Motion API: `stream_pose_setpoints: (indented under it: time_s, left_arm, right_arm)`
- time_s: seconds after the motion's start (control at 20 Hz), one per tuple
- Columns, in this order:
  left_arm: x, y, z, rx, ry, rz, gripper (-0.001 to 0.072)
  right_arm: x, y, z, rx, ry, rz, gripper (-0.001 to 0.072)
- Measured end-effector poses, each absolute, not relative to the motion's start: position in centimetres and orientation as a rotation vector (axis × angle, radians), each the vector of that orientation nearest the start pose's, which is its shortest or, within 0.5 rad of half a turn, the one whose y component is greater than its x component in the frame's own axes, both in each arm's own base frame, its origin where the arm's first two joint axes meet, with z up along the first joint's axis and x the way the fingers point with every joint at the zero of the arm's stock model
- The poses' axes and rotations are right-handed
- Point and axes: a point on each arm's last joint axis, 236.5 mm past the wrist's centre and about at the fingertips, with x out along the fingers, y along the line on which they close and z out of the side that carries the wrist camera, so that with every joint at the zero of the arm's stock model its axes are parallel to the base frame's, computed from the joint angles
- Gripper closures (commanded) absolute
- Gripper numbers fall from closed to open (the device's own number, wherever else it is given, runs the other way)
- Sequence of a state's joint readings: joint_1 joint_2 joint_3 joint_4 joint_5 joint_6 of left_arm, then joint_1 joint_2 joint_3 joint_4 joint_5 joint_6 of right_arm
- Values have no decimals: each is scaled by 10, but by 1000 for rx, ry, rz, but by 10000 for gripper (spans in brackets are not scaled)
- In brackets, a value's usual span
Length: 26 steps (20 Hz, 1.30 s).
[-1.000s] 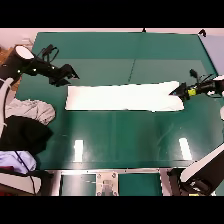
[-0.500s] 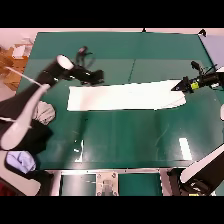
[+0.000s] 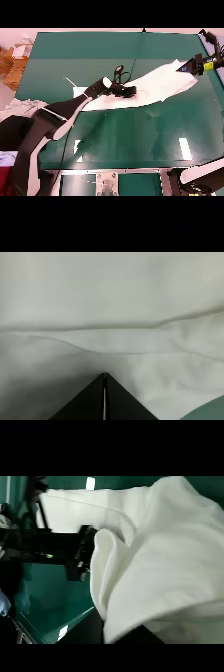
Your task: Fold the shirts.
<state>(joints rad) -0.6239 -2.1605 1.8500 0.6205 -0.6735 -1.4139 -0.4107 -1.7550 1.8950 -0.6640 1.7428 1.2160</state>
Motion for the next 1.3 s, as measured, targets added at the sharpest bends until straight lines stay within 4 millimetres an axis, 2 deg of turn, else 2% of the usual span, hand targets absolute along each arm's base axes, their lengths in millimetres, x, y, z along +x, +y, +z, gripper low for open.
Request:
stream_pose_setpoints:
  time_s: [0.15, 0.3, 0.4, 0.45, 0.55, 0.65, 0.7, 0.85, 0.95, 1.05, 1.1, 1.15, 1.2, 1.25, 1.3]
  left_arm:
    - [451, -492, -81, -553, 1153, -814, 683]
    - [447, -499, -70, -549, 1169, -861, 683]
    - [449, -492, -52, -534, 1180, -902, 684]
    - [450, -480, -43, -503, 1194, -918, 684]
    - [456, -442, -18, -411, 1207, -932, 684]
    - [464, -380, -6, -234, 1239, -877, 684]
    - [465, -341, -1, -124, 1265, -828, 684]
    - [471, -229, 16, 119, 1314, -638, 684]
    - [471, -178, 35, 185, 1315, -555, 684]
    - [466, -132, 43, 226, 1344, -483, 684]
    - [465, -115, 51, 232, 1340, -458, 684]
    - [461, -98, 57, 234, 1350, -434, 684]
    - [460, -85, 57, 235, 1364, -412, 684]
    - [459, -73, 58, 231, 1370, -393, 684]
    - [457, -63, 63, 223, 1373, -379, 683]
  right_arm:
    - [446, 21, 147, 539, 1128, 731, 698]
    - [443, 32, 159, 534, 1117, 748, 698]
    - [442, 37, 161, 537, 1121, 751, 698]
    - [442, 41, 162, 538, 1124, 756, 698]
    - [440, 54, 166, 537, 1128, 780, 698]
    - [439, 76, 169, 536, 1139, 819, 698]
    - [438, 91, 171, 531, 1143, 840, 697]
    - [439, 154, 171, 504, 1144, 910, 697]
    - [440, 209, 162, 483, 1137, 943, 697]
    - [442, 272, 140, 475, 1125, 960, 692]
    - [442, 307, 122, 479, 1122, 955, 556]
    - [440, 340, 104, 484, 1117, 952, 297]
    - [439, 373, 85, 492, 1107, 944, 217]
    - [433, 405, 63, 490, 1104, 936, 228]
    - [426, 428, 43, 484, 1110, 929, 304]
